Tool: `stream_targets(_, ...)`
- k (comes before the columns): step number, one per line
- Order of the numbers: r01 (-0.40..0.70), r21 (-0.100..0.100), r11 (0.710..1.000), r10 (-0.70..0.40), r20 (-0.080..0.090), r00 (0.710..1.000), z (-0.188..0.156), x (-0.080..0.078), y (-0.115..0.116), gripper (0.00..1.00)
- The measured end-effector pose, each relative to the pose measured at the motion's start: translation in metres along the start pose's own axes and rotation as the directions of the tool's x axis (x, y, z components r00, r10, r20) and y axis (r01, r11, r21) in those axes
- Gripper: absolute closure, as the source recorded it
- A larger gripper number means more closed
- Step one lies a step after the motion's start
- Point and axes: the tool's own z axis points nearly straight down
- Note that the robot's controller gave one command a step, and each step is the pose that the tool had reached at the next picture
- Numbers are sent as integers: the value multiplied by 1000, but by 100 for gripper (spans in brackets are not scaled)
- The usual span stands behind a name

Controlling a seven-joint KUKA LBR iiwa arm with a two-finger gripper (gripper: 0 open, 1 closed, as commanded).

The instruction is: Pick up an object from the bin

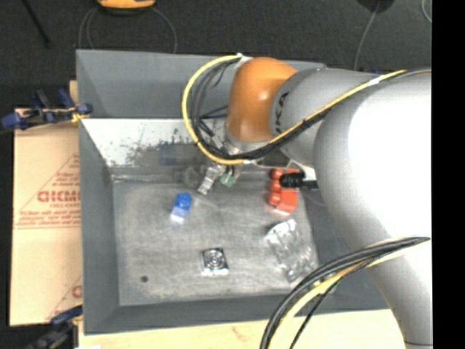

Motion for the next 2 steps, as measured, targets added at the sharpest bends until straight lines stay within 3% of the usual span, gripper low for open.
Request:
stream_targets(1,2,4,1000,-2,-3,1000,-17,-3,-1,100)
stream_targets(2,5,-3,1000,-5,-1,1000,-103,-6,1,100)
